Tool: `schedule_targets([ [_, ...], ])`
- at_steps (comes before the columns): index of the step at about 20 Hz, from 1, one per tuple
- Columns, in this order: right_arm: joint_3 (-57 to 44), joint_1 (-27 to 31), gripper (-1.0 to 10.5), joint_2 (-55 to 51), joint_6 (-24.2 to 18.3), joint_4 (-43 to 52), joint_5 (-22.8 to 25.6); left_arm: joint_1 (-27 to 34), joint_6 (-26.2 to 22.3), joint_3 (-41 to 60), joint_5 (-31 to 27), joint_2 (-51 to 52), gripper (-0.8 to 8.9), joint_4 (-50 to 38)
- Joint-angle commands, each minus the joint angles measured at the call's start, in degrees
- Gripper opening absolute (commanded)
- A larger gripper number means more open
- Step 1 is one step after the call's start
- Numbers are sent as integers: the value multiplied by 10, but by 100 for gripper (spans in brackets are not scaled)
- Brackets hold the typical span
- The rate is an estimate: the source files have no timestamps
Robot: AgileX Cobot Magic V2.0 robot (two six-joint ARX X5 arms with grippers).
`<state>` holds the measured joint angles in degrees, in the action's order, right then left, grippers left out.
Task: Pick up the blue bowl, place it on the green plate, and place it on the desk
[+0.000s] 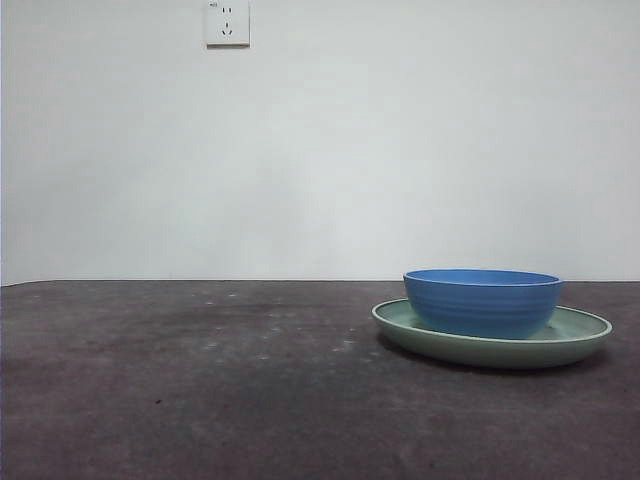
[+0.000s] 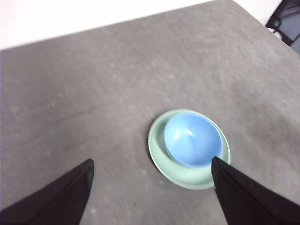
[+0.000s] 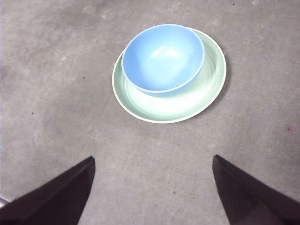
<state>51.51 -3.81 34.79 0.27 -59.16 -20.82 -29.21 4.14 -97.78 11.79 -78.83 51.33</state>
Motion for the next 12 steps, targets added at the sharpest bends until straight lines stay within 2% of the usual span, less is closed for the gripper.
schedule_targets([
  [1,10,-2,402,2,4,5,1,1,-19,142,53,72,406,-49],
  [7,10,-2,402,2,6,4,0,1,-31,367,172,159,405,-132],
  [9,10,-2,402,3,7,3,0,1,-33,401,203,163,403,-142],
  [12,10,-2,402,3,10,3,-1,0,-36,409,206,163,402,-144],
])
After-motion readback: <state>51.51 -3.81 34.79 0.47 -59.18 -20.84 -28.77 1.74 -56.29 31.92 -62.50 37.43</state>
